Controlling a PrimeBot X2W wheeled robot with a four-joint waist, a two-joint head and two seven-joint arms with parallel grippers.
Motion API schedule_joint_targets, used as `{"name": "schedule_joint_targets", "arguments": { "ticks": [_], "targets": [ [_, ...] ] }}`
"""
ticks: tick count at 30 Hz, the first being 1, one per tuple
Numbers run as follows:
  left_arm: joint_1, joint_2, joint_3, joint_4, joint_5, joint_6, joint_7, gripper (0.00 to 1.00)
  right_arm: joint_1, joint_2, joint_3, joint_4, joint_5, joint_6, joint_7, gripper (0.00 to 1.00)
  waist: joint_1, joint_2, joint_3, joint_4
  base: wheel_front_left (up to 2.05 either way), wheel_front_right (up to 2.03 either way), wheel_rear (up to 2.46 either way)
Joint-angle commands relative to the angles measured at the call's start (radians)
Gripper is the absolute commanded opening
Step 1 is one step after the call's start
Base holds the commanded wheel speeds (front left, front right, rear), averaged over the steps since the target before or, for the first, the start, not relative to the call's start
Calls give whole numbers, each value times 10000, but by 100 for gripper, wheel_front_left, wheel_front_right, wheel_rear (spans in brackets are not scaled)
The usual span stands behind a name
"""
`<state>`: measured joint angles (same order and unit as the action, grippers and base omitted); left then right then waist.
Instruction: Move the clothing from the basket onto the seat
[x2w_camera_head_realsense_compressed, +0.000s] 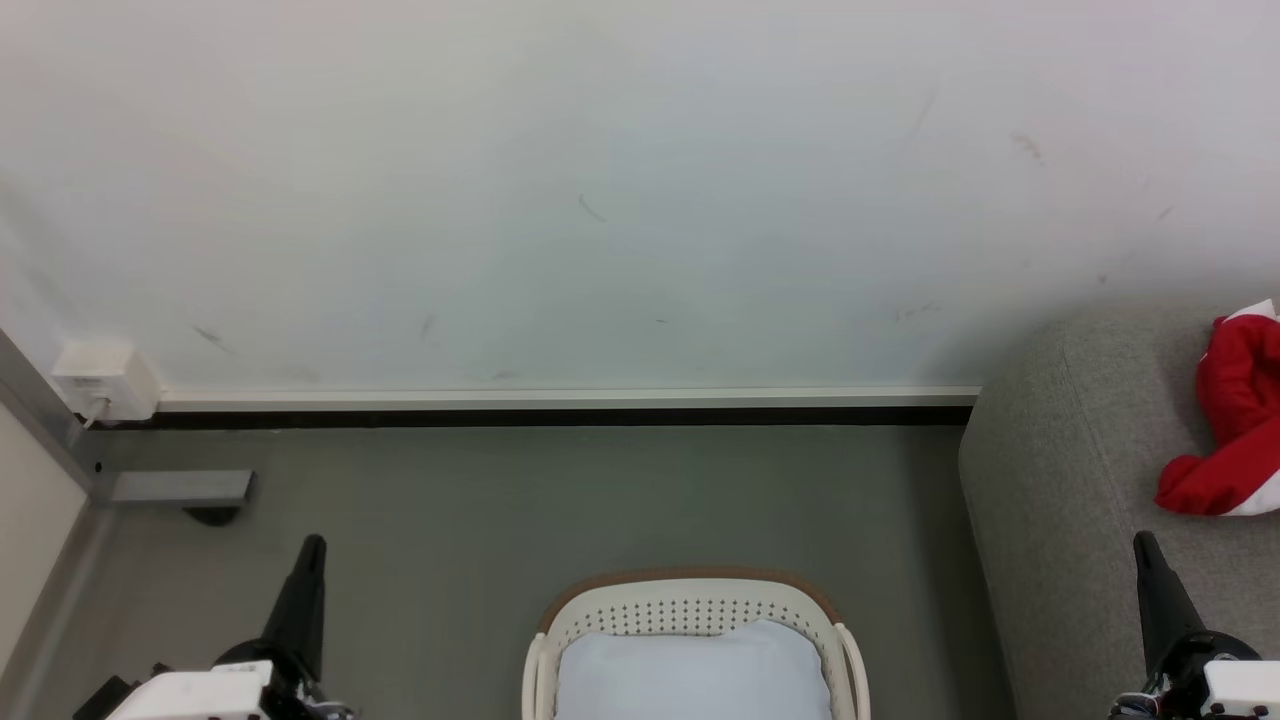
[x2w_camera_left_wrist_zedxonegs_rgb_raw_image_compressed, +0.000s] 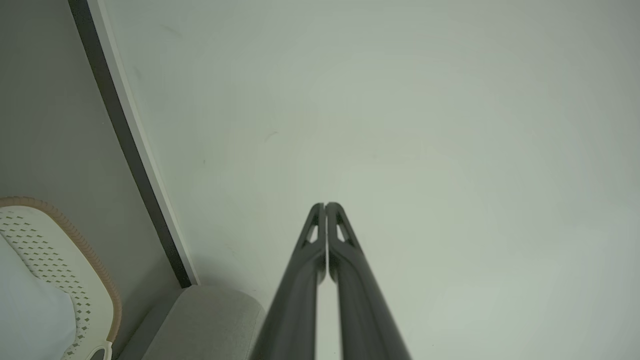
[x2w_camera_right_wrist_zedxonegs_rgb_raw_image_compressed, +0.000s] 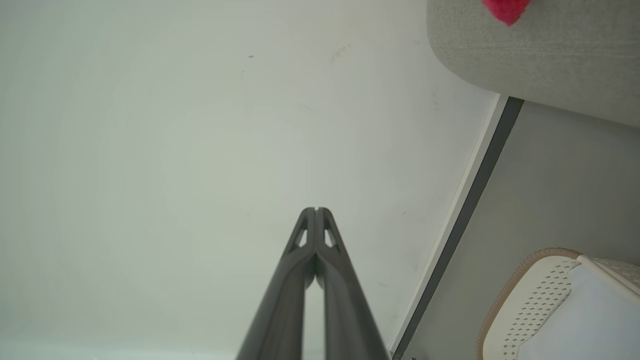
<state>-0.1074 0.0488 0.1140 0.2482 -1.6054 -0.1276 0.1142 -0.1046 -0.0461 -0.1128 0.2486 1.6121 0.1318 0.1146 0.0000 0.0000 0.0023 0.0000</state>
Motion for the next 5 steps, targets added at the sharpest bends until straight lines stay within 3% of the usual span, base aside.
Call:
{"name": "schedule_joint_targets", "arguments": {
  "ticks": [1, 5],
  "targets": [
    [-81, 25, 16, -29, -131, -57, 39, 0, -124, -78, -39, -48, 12, -21, 30, 0, 0, 0, 0, 0, 0, 0, 0],
    [-81, 25, 15, -30, -131, -57, 39, 0, -123, -78, -39, -48, 12, -21, 30, 0, 0, 0, 0, 0, 0, 0, 0]
  ]
}}
